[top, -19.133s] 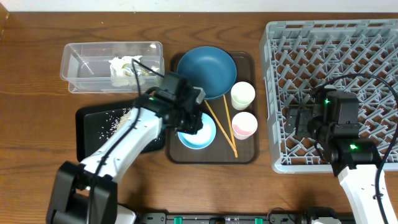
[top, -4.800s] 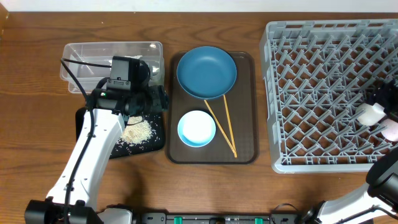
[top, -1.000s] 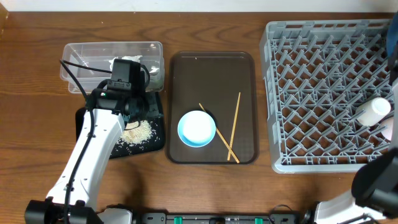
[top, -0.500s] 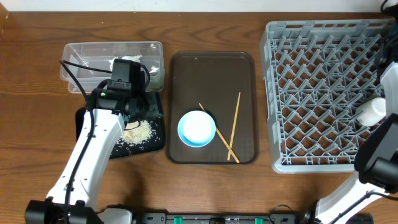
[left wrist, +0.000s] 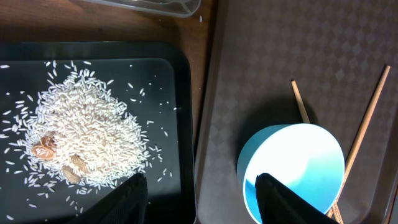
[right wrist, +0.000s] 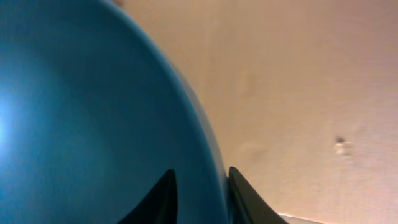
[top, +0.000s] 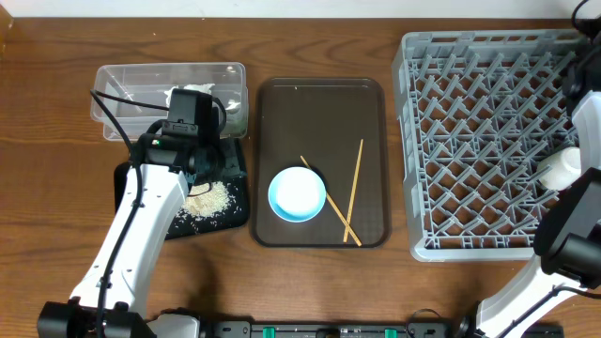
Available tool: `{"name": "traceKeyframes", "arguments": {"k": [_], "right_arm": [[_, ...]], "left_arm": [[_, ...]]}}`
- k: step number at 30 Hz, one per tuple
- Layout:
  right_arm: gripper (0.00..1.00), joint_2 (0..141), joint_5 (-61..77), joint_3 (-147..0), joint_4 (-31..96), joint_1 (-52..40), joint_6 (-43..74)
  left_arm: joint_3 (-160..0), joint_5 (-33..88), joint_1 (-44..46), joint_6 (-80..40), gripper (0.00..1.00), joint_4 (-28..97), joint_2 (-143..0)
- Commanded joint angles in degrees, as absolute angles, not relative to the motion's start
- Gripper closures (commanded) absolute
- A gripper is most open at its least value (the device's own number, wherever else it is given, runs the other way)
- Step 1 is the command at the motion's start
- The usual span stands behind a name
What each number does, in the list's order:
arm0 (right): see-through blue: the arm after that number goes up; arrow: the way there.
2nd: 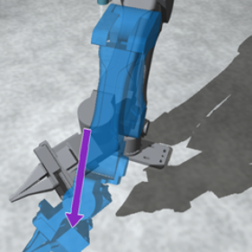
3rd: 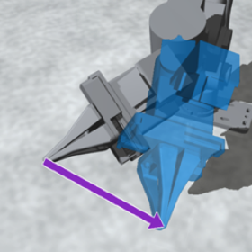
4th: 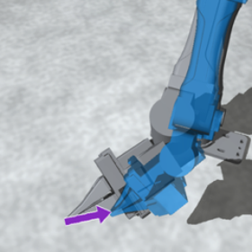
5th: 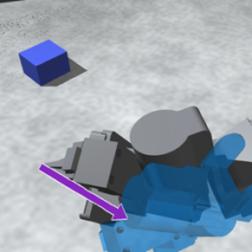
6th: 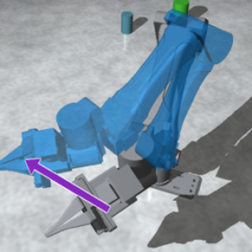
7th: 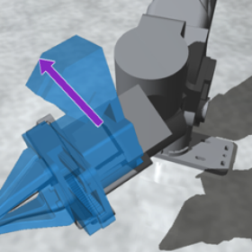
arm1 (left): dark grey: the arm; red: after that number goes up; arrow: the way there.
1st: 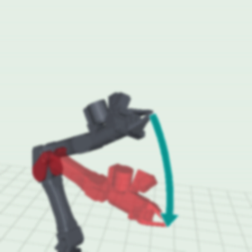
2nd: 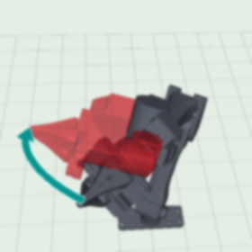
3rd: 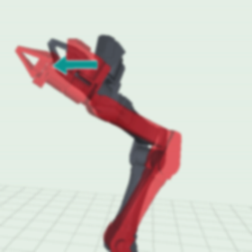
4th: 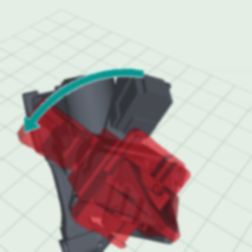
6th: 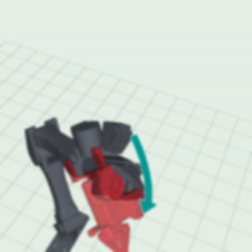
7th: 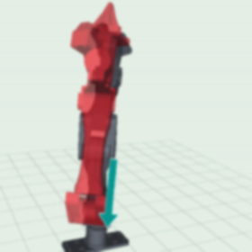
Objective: Sort waste into correct bins and load items into the dishwasher rack
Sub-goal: 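Carry the blue plate right and stand it in the dish rack, then move the right gripper to the light-blue bowl and grasp its rim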
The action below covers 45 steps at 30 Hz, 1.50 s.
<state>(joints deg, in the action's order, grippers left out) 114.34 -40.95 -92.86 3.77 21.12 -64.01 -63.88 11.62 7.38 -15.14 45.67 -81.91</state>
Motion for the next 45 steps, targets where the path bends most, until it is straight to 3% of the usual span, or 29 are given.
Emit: {"name": "traceKeyframes", "arguments": {"k": [1, 12, 19, 22, 26, 30, 39, 45], "right_arm": [[0.68, 115.4, -40.5, -92.1, 8.9, 19.7, -54.8], [0.52, 112.4, -42.5, -92.1, 11.2, 18.3, -49.5], [0.3, 103.5, -30.3, -92.1, 11.7, 18.2, -41.5], [0.25, 100.0, -24.7, -92.1, 13.4, 17.9, -39.2], [0.23, 96.3, -17.5, -92.1, 20.6, 16.3, -36.5], [0.28, 93.7, -4.9, -92.1, 30.6, 13.7, -31.6], [0.3, 94.2, 35.1, -92.0, 43.0, 5.3, -10.5], [0.28, 96.4, 35.9, -92.0, 48.6, -4.4, -8.6]], "left_arm": [[-64.0, 11.0, 7.4, -14.7, 0.41, 45.8, -82.0], [-64.0, 11.1, 7.4, -14.7, 0.41, 46.0, -82.0], [-64.0, 11.1, 7.4, -14.7, 0.41, 46.0, -82.0], [-64.0, 11.1, 7.4, -14.7, 0.41, 46.0, -82.0], [-64.0, 11.1, 7.4, -14.7, 0.41, 46.0, -82.0], [-64.0, 11.1, 7.4, -14.7, 0.41, 46.0, -82.0], [-64.0, 9.0, 7.3, -16.9, 0.41, 48.4, -82.0], [-64.0, 3.3, 7.3, -22.7, 0.41, 51.5, -82.0]]}}
